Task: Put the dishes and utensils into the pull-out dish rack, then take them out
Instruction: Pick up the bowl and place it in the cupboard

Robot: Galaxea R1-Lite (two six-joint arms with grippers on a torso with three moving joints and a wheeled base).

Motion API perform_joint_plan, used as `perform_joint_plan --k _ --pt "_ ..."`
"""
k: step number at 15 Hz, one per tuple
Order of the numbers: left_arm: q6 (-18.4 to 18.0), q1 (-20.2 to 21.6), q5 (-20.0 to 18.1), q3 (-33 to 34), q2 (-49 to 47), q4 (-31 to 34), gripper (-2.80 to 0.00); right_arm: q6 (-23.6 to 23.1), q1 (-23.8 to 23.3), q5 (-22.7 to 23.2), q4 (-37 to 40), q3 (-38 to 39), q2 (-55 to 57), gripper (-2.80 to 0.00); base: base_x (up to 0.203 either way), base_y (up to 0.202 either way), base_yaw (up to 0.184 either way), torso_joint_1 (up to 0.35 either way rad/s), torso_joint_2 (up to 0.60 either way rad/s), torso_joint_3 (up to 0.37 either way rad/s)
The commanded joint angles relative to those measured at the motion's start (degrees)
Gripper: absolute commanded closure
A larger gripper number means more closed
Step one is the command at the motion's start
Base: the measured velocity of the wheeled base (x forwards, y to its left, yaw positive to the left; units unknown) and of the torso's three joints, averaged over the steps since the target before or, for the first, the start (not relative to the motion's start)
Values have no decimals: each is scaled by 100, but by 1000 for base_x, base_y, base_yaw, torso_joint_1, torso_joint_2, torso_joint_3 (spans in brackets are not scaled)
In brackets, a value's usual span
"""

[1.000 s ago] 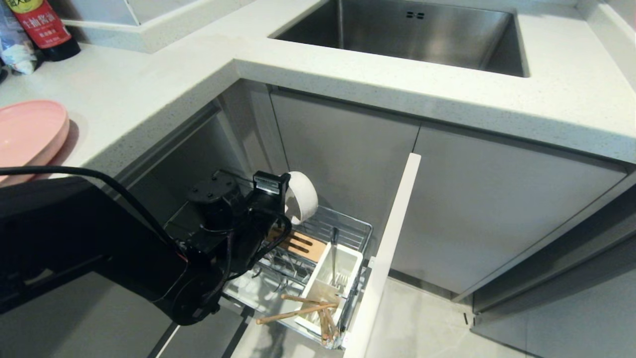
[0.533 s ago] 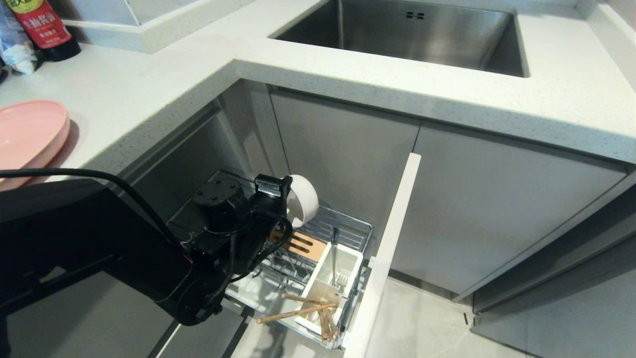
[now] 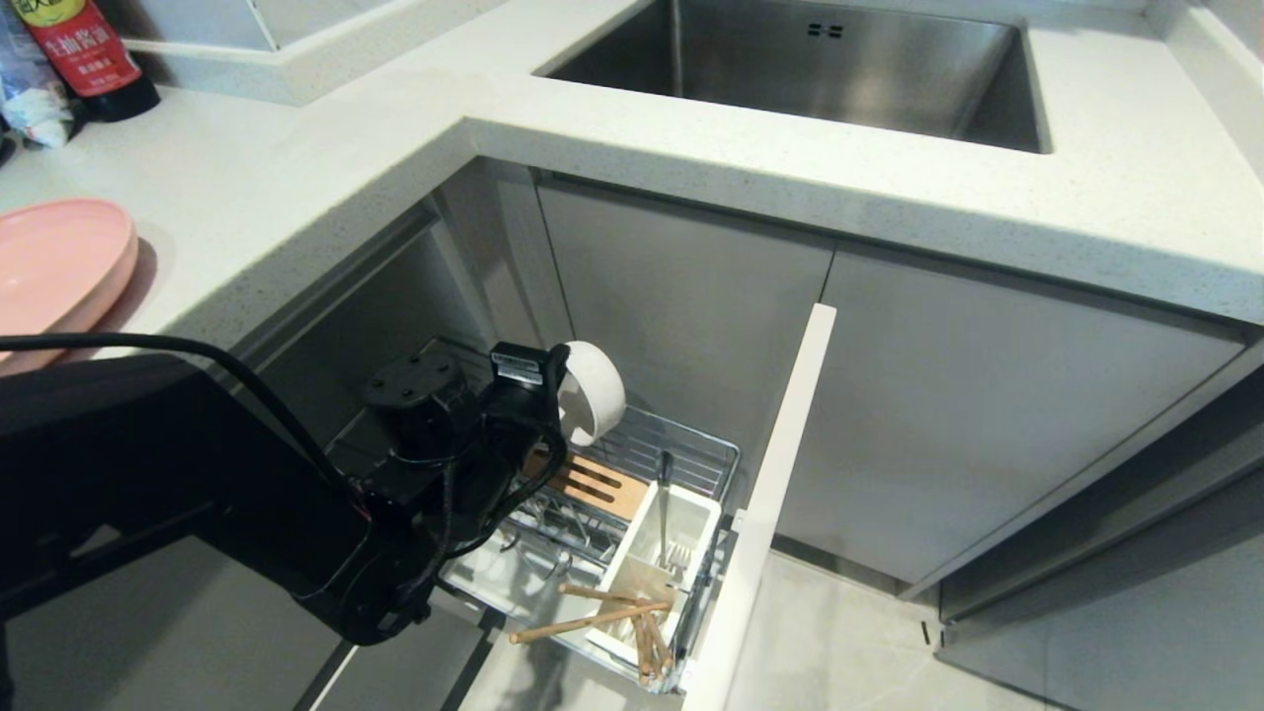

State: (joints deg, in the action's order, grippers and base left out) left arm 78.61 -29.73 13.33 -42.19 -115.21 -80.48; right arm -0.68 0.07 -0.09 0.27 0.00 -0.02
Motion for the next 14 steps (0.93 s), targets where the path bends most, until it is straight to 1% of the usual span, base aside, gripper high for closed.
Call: perform_joint_plan --k 1,3,5,9,12,14 --pt "87 20 -27 44 34 -55 0 -2 1 0 0 0 2 0 0 0 0 0 0 0" --pt "177 92 -131 98 43 -69 0 -2 1 0 1 0 0 0 0 0 0 0 0 0" --pt "324 200 -321 188 130 -90 0 -2 1 0 5 0 2 0 0 0 0 0 0 0" --pt "357 327 -480 246 157 -477 0 -2 1 0 2 0 -3 0 0 0 0 0 0 0" --pt "366 336 -498 264 53 -477 0 -2 1 4 0 0 2 0 0 0 0 0 0 0" --pt "458 336 -512 264 -8 -477 0 -2 1 0 0 0 2 0 0 0 0 0 0 0"
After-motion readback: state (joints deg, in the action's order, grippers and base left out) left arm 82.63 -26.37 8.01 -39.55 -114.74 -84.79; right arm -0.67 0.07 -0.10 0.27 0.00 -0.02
